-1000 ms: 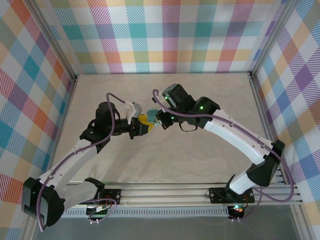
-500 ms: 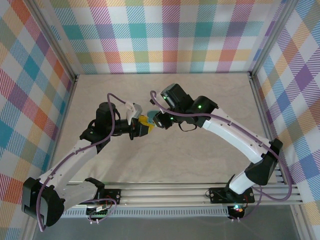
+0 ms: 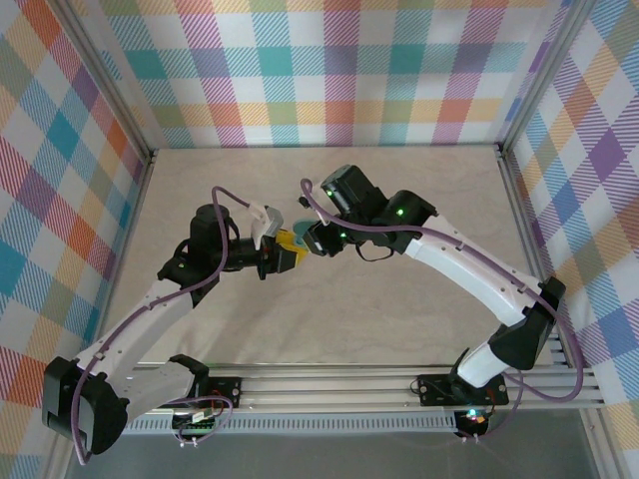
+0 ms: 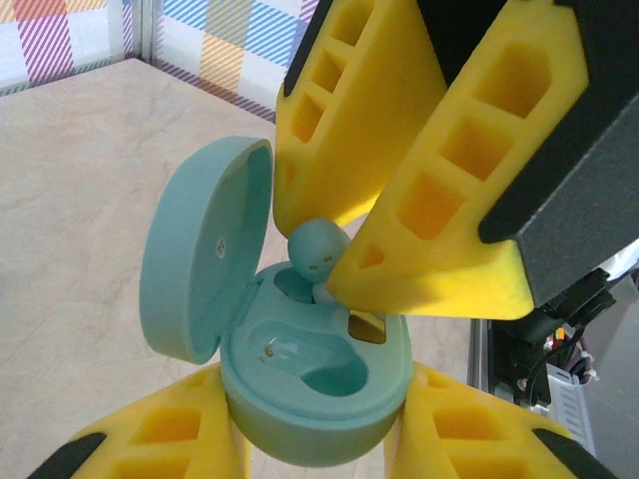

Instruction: Insert the wireless bluetooth earbuds into the charging case

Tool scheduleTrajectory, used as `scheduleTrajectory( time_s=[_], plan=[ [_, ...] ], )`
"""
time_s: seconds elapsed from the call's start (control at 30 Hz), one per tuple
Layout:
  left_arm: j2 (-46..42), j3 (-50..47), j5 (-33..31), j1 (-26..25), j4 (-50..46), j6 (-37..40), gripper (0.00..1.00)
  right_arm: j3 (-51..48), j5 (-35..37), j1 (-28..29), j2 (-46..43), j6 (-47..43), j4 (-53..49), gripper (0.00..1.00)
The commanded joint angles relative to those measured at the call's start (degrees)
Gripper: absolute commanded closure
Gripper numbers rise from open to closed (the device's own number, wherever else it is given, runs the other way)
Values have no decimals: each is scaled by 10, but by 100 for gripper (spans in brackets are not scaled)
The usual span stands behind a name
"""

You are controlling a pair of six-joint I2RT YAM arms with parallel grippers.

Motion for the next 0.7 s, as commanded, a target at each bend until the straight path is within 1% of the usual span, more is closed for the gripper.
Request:
scheduleTrajectory(
  time_s=[0.0, 0.17, 0.27, 0.67],
  plan=[
    [-9, 2, -5, -6, 40, 7, 100, 20, -56, 11, 5, 11, -13, 69],
    [-11, 1, -6, -6, 47, 3, 100, 33, -64, 11, 6, 16, -15, 69],
    [-10, 1, -6, -6, 47, 2, 100, 36, -62, 11, 5, 20, -15, 66],
    [-23, 1, -7, -6, 42, 3, 100, 42, -35, 11, 17, 28, -35, 65]
  ],
)
